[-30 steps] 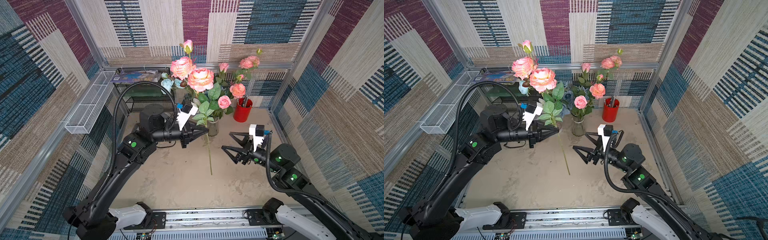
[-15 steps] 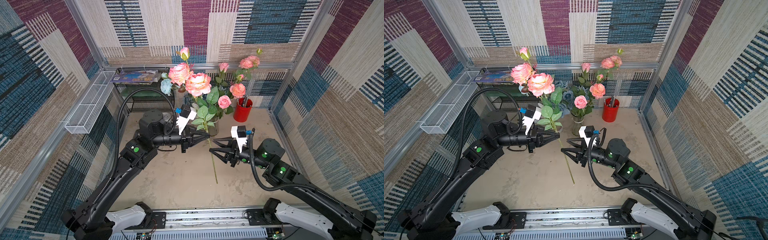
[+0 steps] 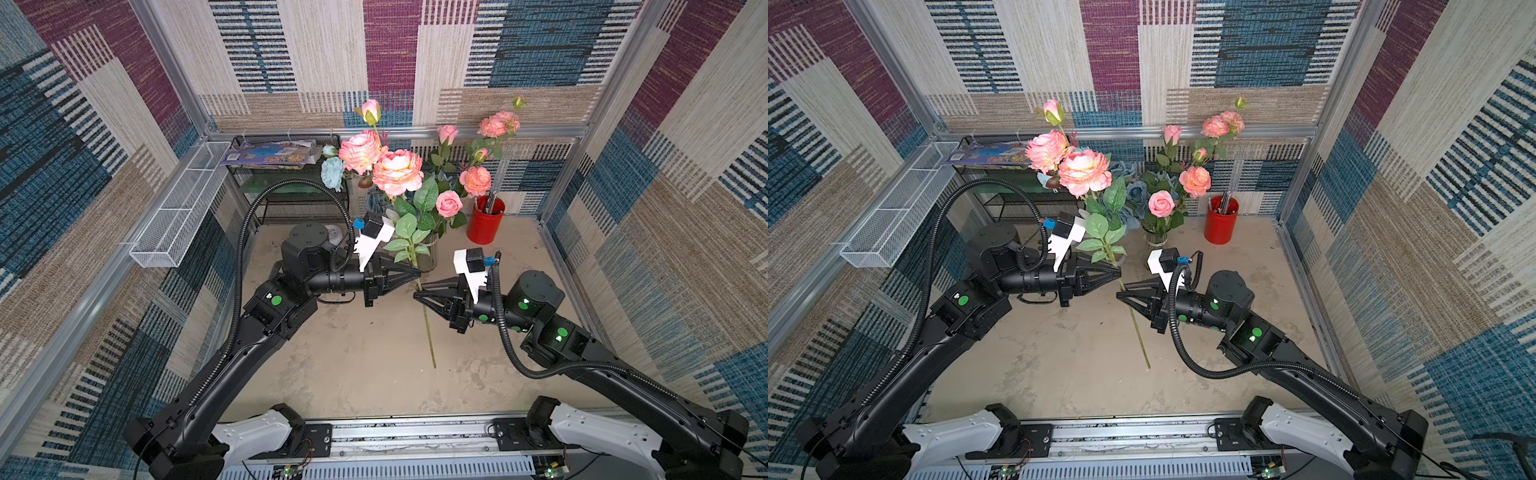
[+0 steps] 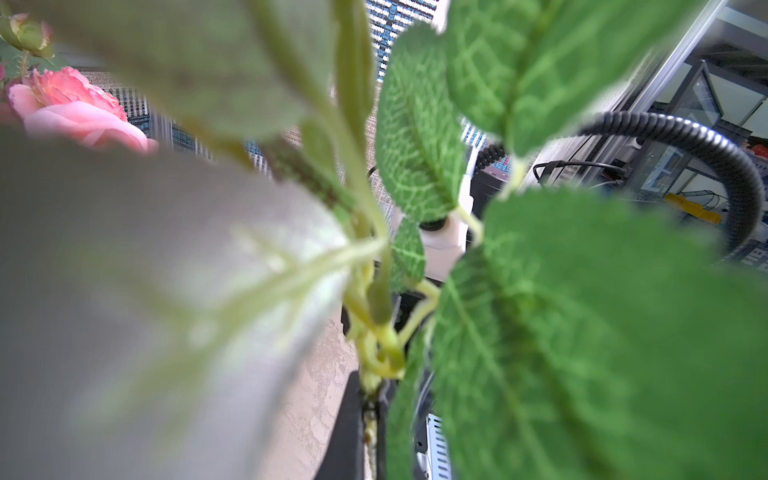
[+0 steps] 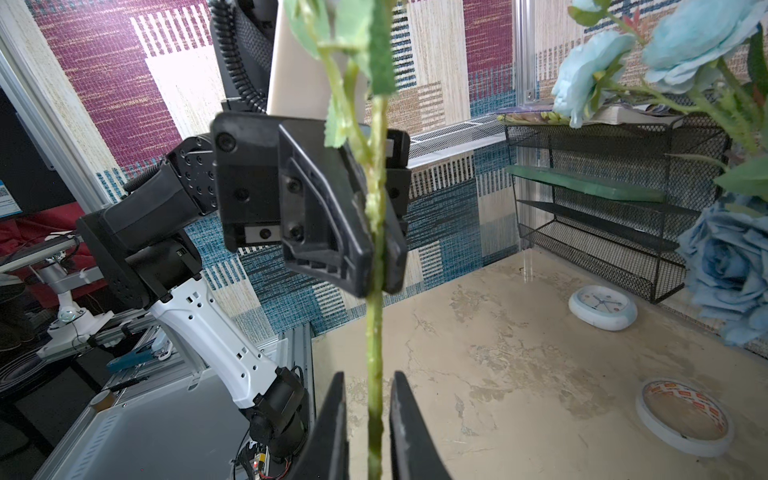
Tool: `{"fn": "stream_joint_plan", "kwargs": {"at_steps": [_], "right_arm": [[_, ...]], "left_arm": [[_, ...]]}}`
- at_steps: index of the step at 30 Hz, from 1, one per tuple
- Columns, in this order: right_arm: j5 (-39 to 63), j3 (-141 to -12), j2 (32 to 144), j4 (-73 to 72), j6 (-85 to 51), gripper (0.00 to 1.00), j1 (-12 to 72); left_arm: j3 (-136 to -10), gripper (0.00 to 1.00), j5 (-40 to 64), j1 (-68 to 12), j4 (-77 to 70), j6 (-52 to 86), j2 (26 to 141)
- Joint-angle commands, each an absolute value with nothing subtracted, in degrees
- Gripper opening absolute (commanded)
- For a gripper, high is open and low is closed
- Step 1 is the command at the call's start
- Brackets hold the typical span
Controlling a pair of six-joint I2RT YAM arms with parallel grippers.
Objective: Pick out pink flowers from the vase
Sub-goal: Place the flower at the center of the board.
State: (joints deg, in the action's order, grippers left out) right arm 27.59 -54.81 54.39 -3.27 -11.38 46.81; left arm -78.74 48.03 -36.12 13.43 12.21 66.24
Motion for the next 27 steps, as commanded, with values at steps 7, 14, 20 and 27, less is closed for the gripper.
{"fn": "stream_joint_plan", "kwargs": {"at_steps": [7,14,20,27], "right_arm": [[29.5,-55.6,55.5,-2.5,-12.0,0.04,46.9],[29.1,-55.9,56.2,-1.7,-11.7,0.00,46.9],[26.9,-55.3,55.4,-0.5,-11.1,0.00,46.9],[22.8,-54.3,53.8,1.5,-11.0,0.00,46.8]], "left_arm": [[-78.6,0.00,46.9,-36.1,9.9,13.3,66.7],[-78.2,0.00,46.2,-36.1,10.0,13.0,66.5],[-77.9,0.05,43.3,-36.1,10.6,11.6,65.7],[-77.5,0.58,36.2,-36.0,12.3,10.4,65.0]]}}
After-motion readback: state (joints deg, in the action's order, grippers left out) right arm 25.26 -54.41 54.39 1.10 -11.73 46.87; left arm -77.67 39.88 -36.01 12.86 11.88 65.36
